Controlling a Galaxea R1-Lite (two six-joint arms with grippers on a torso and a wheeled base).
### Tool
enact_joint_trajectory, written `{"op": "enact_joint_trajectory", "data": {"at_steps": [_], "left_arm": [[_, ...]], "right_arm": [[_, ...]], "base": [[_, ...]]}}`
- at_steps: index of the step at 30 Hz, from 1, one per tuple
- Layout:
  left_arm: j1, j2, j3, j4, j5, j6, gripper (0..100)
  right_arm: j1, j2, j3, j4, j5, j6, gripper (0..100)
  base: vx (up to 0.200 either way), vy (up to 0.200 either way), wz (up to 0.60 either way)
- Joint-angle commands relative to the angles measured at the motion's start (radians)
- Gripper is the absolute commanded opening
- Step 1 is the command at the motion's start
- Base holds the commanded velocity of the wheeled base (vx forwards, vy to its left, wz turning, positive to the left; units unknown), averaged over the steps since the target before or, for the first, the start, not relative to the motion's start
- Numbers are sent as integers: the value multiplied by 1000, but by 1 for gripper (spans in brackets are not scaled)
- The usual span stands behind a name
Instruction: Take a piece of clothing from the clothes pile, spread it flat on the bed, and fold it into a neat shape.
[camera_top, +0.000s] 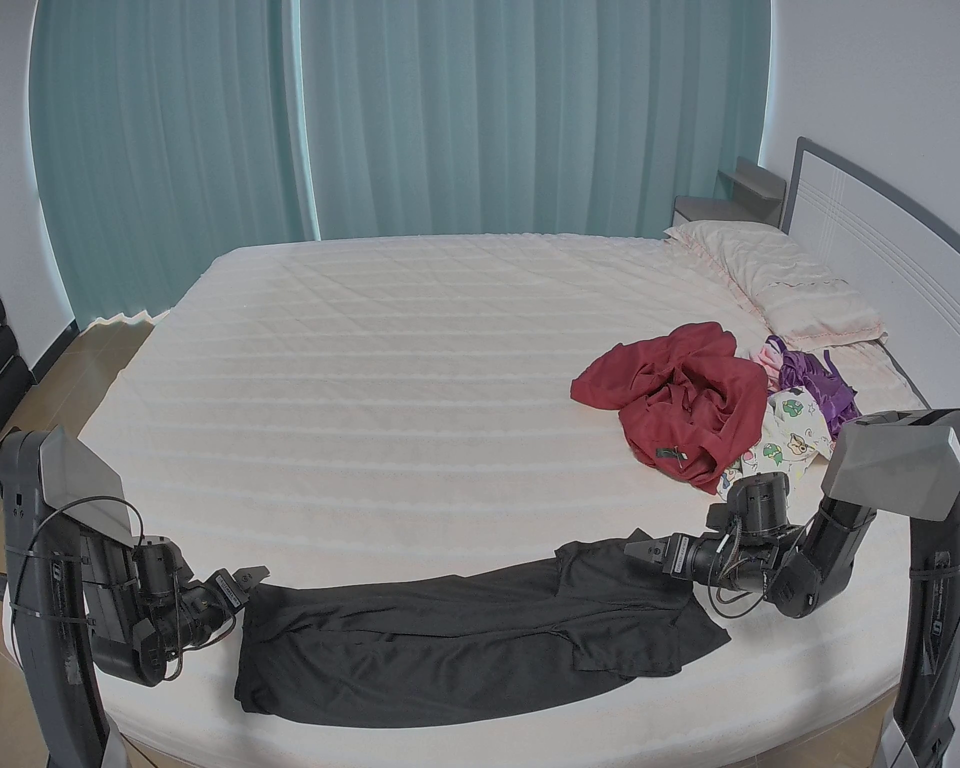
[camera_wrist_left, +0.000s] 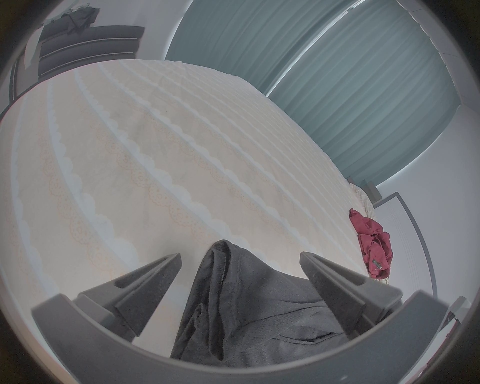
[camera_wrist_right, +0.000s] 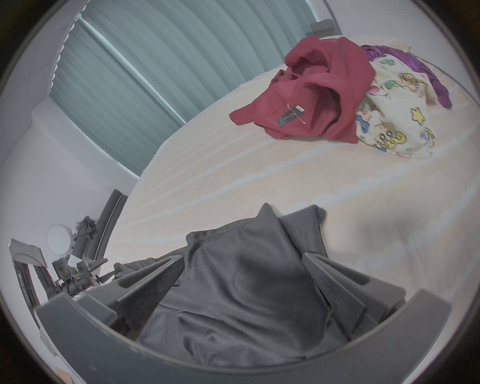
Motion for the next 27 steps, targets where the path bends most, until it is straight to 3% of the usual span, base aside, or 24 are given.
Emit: {"op": "enact_joint_trajectory", "data": {"at_steps": [1,13,14,27], "left_arm": [[1,0,0,-18,0,1,100],[1,1,0,-18,0,1,100],[0,1,0,-18,0,1,100],[0,1,0,-18,0,1,100]], "right_arm": [[-13,66,-96,52,22,-49,100],[-22,86,-87,64,30,-59,100],[-22,85,-85,63,33,-59,0],[-42,31,-18,54,44,-59,0]], "base": [[0,0,0],[0,0,0],[0,0,0],[0,0,0]]}}
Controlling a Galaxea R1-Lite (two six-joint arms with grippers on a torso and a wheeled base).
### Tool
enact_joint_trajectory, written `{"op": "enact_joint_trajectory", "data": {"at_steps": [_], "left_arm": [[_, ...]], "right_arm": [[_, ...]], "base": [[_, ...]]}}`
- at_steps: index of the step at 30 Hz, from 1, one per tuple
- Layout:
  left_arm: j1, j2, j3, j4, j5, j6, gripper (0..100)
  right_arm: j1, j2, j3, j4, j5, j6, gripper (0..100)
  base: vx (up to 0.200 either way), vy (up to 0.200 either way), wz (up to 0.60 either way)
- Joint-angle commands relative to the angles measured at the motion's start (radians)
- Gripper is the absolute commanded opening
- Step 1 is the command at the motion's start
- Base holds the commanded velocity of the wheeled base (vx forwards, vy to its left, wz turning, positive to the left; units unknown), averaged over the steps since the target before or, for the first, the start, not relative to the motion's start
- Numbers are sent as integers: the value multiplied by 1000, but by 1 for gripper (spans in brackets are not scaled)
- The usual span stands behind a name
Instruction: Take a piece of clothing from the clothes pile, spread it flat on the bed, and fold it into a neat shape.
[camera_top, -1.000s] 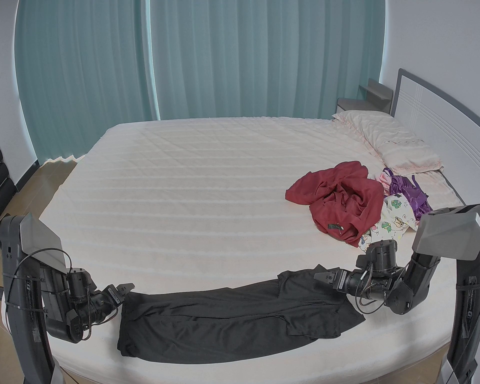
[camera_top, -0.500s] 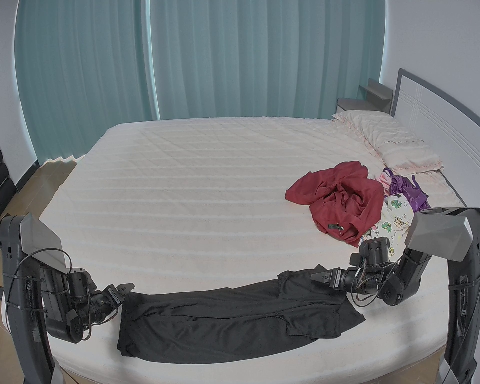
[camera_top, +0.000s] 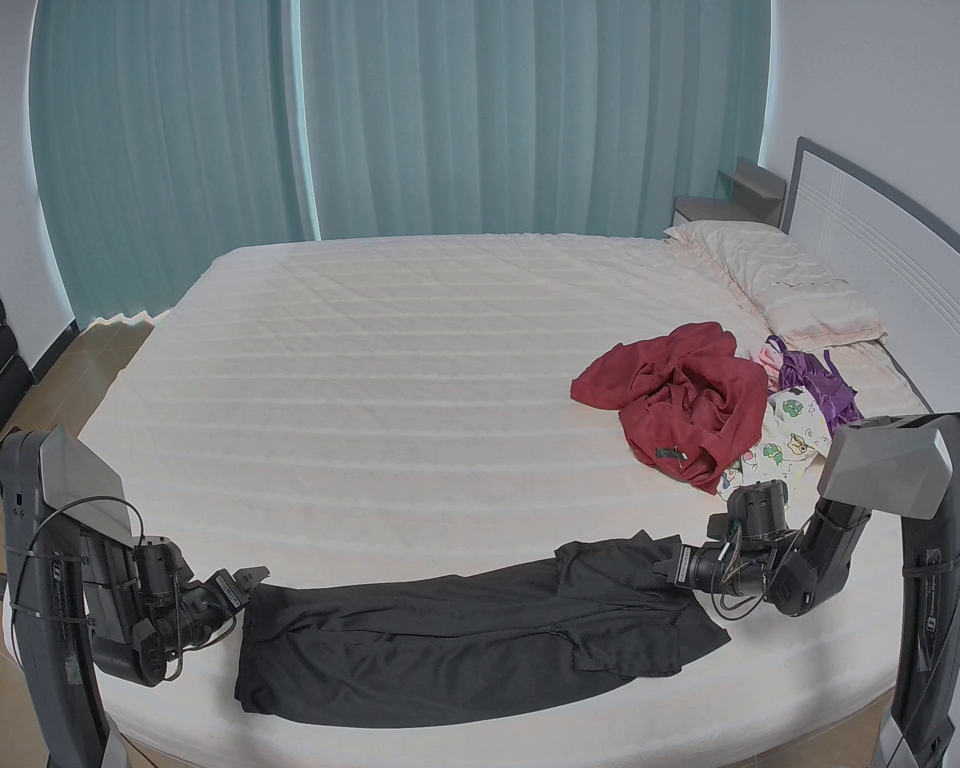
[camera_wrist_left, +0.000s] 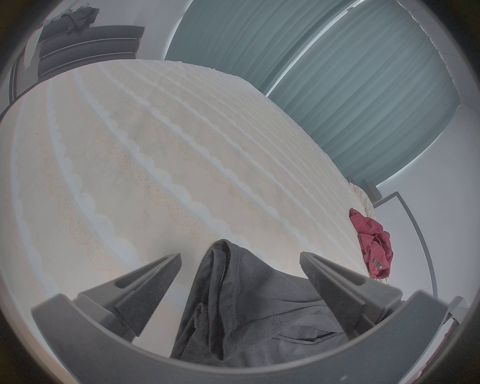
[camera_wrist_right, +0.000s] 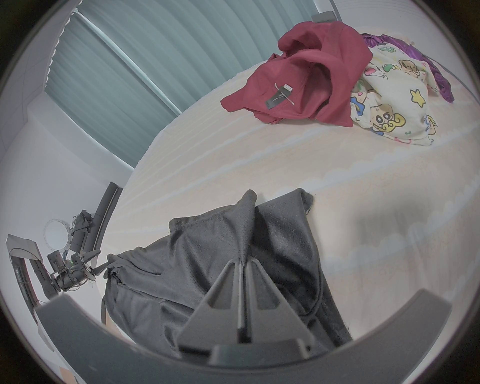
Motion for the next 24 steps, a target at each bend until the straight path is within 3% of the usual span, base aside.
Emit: {"op": "enact_joint_trajectory", "data": {"at_steps": [1,12,24], "left_arm": [[1,1,-1,-18,0,-1,100],[2,1,1,-18,0,-1,100],[4,-23,37,-18,-31,-2,100]], "right_arm": [[-14,-35,30,0,16,-1,0],[-28,-63,96,1,43,-60,0],[-34,-56,122,-5,46,-61,0]], "base": [[0,0,0],[0,0,0],[0,0,0]]}}
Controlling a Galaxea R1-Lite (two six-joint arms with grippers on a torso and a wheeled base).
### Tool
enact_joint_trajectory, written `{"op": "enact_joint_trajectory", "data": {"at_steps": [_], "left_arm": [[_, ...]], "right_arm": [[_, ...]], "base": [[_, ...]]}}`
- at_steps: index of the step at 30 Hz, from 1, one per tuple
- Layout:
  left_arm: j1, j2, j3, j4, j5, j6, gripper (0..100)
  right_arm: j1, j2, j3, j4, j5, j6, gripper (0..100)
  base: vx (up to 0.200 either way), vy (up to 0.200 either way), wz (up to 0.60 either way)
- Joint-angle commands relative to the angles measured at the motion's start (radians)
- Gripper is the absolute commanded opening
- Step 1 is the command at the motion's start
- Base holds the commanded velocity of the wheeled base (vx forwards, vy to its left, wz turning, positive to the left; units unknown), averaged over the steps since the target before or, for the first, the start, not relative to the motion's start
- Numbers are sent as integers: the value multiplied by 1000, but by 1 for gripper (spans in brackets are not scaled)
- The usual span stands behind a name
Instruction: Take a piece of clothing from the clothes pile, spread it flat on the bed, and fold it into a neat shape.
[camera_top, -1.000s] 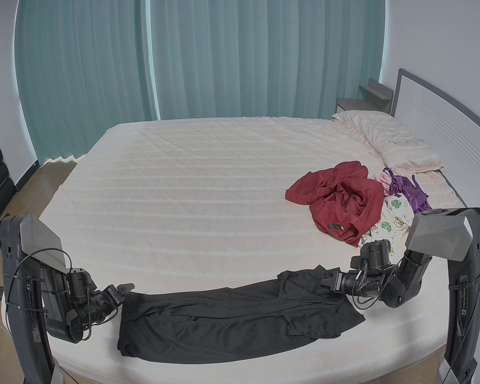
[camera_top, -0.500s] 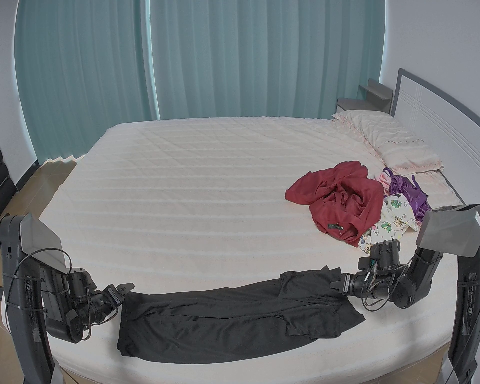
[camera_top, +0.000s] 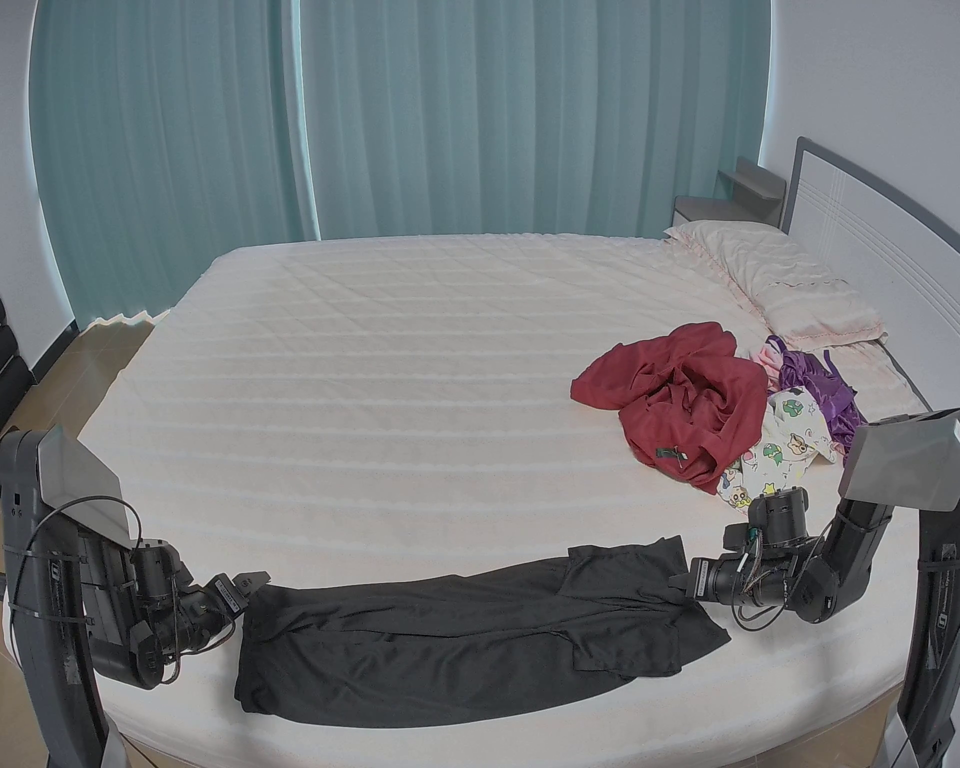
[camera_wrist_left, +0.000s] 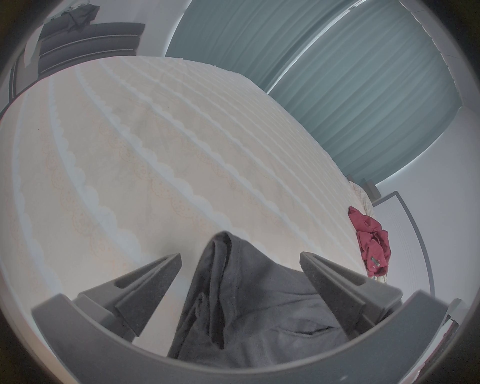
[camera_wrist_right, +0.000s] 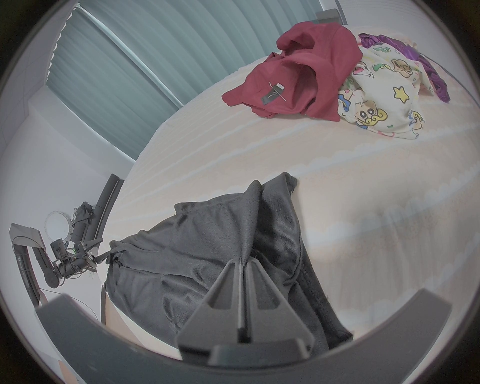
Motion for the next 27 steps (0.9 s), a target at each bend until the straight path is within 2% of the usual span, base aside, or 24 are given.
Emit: {"op": "enact_joint_trajectory", "data": {"at_steps": [1,10,11,16,21,25,27], "left_arm": [[0,-21,17,-18,-21,1,100],[-17,-16,18,-18,-27,31,100],[-17,-16,18,-18,-27,31,100],[-14,-14,21,-18,-27,31,100],[-13,-7,18,-18,-27,30,100],[-11,-8,20,-18,-27,27,100],[-9,-11,23,-18,-27,24,100]], "right_arm": [[4,4,7,0,0,-1,0],[10,16,3,0,1,-5,0],[10,18,-2,0,1,-4,100],[9,15,-7,-5,-8,-4,100],[15,-72,-19,-26,-13,-1,100],[101,-114,-54,9,-48,-2,100],[165,-103,-92,54,-118,-1,100]], "base": [[0,0,0],[0,0,0],[0,0,0],[0,0,0],[0,0,0],[0,0,0],[0,0,0]]}}
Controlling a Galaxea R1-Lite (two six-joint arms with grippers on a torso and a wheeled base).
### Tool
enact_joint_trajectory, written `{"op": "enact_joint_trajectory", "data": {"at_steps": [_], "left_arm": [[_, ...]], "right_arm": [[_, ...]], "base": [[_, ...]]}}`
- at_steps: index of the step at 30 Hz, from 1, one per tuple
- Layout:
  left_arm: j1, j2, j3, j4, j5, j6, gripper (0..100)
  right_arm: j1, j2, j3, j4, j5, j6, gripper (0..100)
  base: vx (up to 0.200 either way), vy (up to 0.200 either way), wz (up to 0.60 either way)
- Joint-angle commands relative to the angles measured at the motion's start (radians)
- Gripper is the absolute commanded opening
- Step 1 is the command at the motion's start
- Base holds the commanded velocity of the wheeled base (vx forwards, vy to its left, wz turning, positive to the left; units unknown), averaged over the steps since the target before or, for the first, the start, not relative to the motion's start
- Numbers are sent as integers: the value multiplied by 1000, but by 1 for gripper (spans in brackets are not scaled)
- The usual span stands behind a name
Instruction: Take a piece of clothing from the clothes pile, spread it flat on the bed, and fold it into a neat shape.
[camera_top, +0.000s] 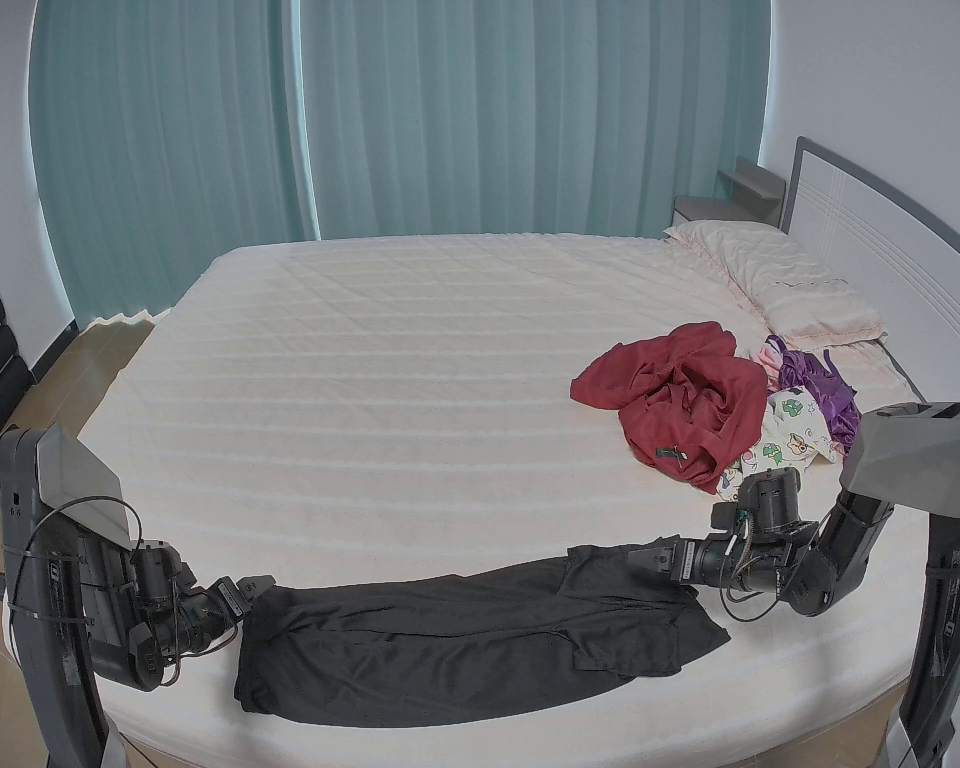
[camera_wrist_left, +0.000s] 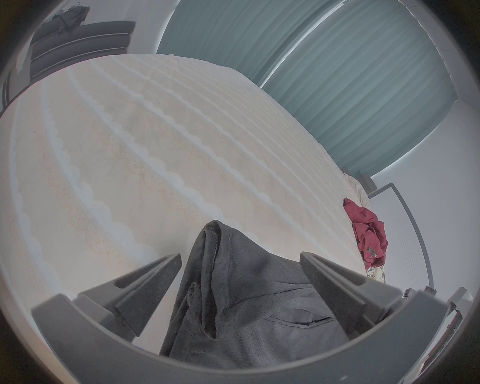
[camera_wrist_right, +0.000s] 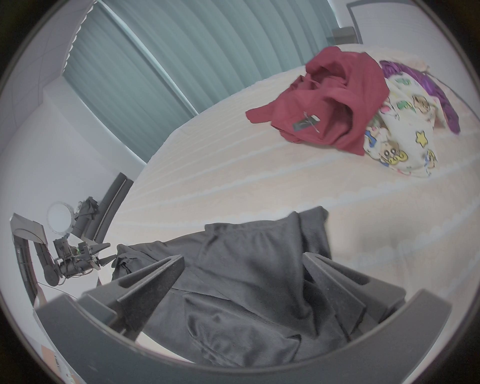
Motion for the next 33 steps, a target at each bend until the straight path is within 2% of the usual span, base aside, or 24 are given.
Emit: {"op": "enact_joint_trajectory", "data": {"at_steps": [1,4,8,9,11,12,13,15,17,21,24,33], "left_arm": [[4,-1,7,-18,0,-6,100],[20,-9,26,-18,-4,-6,100],[32,-19,52,-18,-12,-7,100],[35,-36,58,-18,-11,-6,100],[34,-53,73,-18,-9,5,100],[34,-53,73,-18,-9,5,100],[29,-73,99,-18,-11,0,100],[17,-88,116,-18,-11,-6,100],[6,-95,132,-18,-11,-7,100],[-9,-85,141,-18,-11,-7,100],[-12,-70,139,-18,-9,-6,100],[-25,-50,133,-18,-4,-6,100]], "right_arm": [[115,-31,-64,51,-90,4,100],[137,-29,-51,56,-104,10,100],[155,-48,44,45,-125,63,100],[155,-64,88,19,-162,136,100],[155,-74,127,-16,-194,230,100],[155,-74,127,-16,-194,230,100],[157,-75,166,-37,-217,303,100],[155,-77,203,-41,-229,333,100],[155,-71,229,-42,-231,340,100],[155,-66,240,-41,-231,366,100],[160,-60,246,-37,-231,437,100],[192,18,239,-42,-239,451,100]], "base": [[0,0,0],[0,0,0],[0,0,0],[0,0,0],[0,0,0],[0,0,0],[0,0,0],[0,0,0],[0,0,0],[-200,0,0],[-133,0,0],[0,0,0]]}}
